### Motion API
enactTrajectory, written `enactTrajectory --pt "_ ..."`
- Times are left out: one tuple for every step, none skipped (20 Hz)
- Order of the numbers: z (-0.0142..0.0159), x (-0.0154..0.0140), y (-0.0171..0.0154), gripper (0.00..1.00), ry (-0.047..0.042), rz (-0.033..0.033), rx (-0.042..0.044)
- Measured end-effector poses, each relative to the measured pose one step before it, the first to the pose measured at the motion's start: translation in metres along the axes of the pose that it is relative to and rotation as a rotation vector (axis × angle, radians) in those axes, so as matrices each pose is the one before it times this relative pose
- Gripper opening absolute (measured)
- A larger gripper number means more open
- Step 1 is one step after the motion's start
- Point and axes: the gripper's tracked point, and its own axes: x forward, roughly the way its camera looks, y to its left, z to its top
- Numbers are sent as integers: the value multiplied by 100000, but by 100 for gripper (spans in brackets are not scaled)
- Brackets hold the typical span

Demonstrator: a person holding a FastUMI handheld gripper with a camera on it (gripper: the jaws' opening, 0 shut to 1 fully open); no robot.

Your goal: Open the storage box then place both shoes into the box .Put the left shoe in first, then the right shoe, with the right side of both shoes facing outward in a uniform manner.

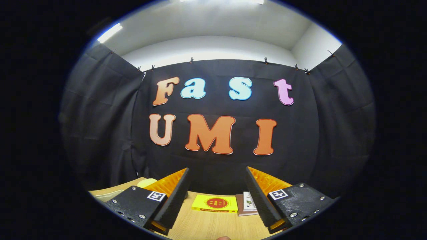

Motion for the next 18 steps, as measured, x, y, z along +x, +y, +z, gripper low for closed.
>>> enactTrajectory --pt "-14 -98 -59 96 278 -313 -198" --pt "47 -34 -34 97 -89 33 47" --pt "5 67 -37 97 3 -125 55" --pt "-8 8 -143 97 -32 -2 80" --pt "87 -71 -43 97 118 171 317" --pt "38 -37 -7 97 23 237 254" --pt "-2 138 -68 97 -116 12 -63" --pt "68 -13 -109 97 -390 -71 -65" --pt "215 167 -32 97 -567 267 -90" --pt "144 82 44 97 -333 155 -81" --pt "25 -15 119 97 -147 336 -117" --pt "32 65 20 97 -150 -105 -130" --pt "-122 184 179 97 259 566 237" --pt "-126 51 347 97 635 915 668" --pt "-233 205 159 97 598 607 623" --pt "3 186 246 97 185 824 414" --pt "144 119 83 97 -297 449 -62" --pt "129 68 112 97 -464 633 -178"
